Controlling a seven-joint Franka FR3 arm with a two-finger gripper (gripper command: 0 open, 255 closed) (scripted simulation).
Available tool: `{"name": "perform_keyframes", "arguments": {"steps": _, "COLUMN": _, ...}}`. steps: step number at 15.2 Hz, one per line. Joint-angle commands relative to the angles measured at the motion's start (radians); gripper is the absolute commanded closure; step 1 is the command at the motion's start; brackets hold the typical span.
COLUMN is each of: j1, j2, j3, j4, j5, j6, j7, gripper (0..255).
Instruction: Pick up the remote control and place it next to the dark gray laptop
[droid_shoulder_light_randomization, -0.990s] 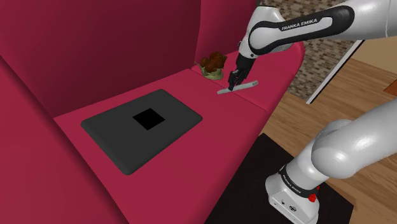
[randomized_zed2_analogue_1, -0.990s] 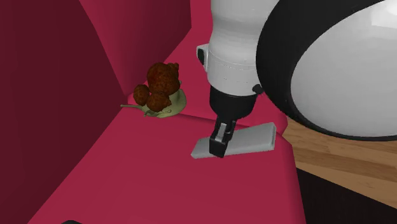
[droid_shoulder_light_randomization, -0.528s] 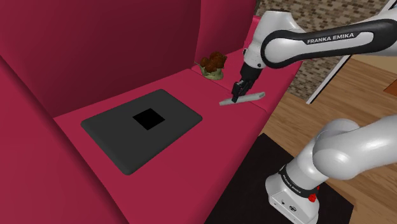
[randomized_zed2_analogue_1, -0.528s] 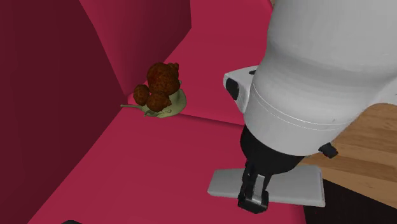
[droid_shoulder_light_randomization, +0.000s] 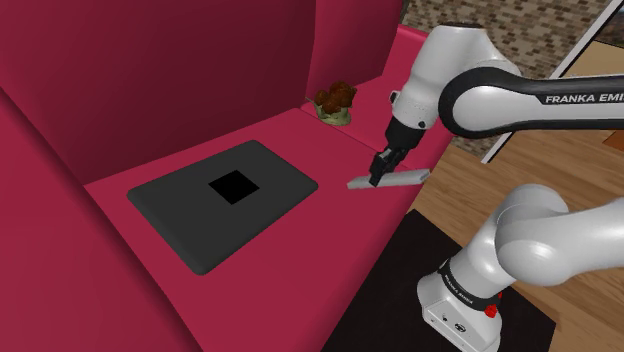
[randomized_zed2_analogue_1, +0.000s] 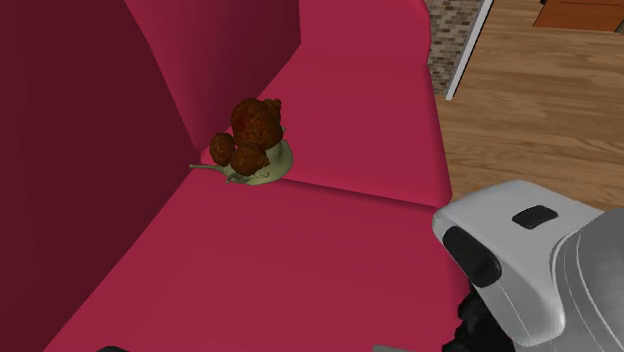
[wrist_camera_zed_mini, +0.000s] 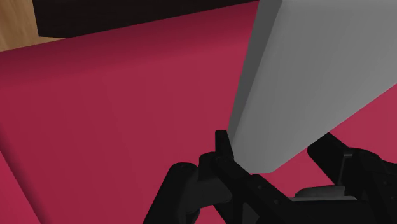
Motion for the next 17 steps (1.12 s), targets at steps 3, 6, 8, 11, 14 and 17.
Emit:
{"name": "perform_keyframes", "arguments": {"steps": 3, "j1": 0.022, "j2": -0.035, "j3": 0.024, "j4": -0.059, "j5": 0.022, "j6": 0.023, "j7": 0.027, "gripper": 255}}
{"name": "perform_keyframes", "arguments": {"steps": 6, "j1": 0.023, "j2": -0.018, "j3": 0.028, "j4": -0.091, "j5": 0.025, "j6": 0.073, "j7": 0.028, "gripper": 255}}
{"name": "perform_keyframes", "arguments": {"steps": 8, "j1": 0.024, "j2": -0.003, "j3": 0.03, "j4": -0.111, "j5": 0.027, "j6": 0.107, "j7": 0.028, "gripper": 255}}
{"name": "perform_keyframes", "arguments": {"steps": 11, "j1": 0.025, "j2": 0.022, "j3": 0.034, "j4": -0.14, "j5": 0.031, "j6": 0.161, "j7": 0.029, "gripper": 255}}
{"name": "perform_keyframes", "arguments": {"steps": 14, "j1": 0.025, "j2": 0.052, "j3": 0.038, "j4": -0.167, "j5": 0.034, "j6": 0.218, "j7": 0.03, "gripper": 255}}
{"name": "perform_keyframes", "arguments": {"steps": 17, "j1": 0.026, "j2": 0.065, "j3": 0.04, "j4": -0.177, "j5": 0.035, "j6": 0.241, "j7": 0.03, "gripper": 255}}
